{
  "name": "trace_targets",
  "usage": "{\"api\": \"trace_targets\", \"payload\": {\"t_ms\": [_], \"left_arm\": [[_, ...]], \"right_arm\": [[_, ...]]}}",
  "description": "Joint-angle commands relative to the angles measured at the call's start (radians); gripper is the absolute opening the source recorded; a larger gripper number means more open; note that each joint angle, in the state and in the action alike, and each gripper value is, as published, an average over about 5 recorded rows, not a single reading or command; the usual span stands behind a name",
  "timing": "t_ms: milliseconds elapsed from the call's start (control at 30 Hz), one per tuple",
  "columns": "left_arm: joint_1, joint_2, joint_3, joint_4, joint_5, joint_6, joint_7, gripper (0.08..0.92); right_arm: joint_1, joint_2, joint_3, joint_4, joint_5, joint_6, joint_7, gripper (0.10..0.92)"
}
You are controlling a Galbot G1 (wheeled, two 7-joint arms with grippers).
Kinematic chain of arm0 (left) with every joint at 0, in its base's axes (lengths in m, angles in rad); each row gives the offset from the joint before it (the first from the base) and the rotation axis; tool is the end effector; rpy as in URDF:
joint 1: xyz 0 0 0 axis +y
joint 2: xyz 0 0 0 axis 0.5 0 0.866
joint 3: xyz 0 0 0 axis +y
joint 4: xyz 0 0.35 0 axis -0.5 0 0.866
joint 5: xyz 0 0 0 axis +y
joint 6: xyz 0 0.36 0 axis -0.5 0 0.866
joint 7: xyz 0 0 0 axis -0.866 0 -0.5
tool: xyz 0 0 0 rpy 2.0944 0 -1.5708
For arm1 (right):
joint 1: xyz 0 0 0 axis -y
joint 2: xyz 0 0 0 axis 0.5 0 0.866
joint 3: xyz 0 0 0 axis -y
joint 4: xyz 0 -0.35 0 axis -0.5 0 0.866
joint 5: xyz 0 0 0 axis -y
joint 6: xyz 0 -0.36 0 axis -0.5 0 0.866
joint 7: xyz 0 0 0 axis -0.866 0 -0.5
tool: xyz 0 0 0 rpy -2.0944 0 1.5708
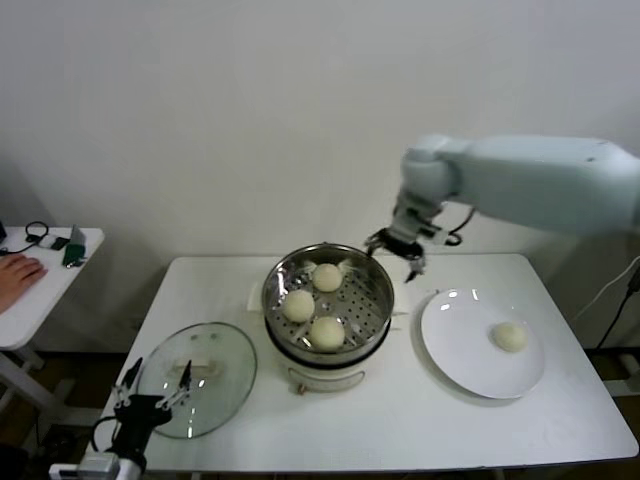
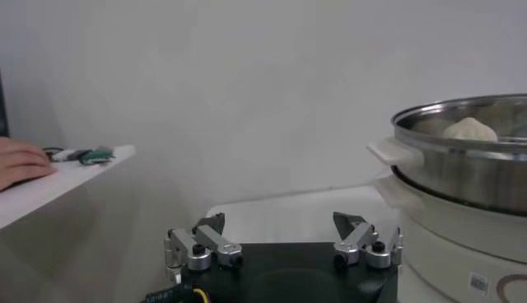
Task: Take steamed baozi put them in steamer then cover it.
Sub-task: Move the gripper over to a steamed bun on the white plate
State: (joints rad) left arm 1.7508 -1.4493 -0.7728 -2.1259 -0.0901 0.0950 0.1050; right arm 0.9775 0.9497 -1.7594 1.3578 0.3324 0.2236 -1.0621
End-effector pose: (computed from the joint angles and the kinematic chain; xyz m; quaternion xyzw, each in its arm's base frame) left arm 0.1291 0.0943 -0.3062 0.0193 -0.9910 -0.0679 0.1137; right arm 0.5516 -0.0314 0.0132 0.6085 -0.3159 0.6936 0.2210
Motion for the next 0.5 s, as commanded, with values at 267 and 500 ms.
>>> {"api": "trace_targets", "payload": {"t_ms": [267,500], "left_arm": [[-0.001,-0.002,0.003,0.007,0.006,0.001,0.003,0.823],[0.011,-0.009,-0.002,0.015,0.008,-0.005,0.002,0.823]], "right_arm": [[-0.336,-0.493,0.066,-0.158,-0.078,-0.326,0.046,0.823],[-0.655,-0.444,0.380,-0.311,-0.200,-0.301,0.072,0.823]]}}
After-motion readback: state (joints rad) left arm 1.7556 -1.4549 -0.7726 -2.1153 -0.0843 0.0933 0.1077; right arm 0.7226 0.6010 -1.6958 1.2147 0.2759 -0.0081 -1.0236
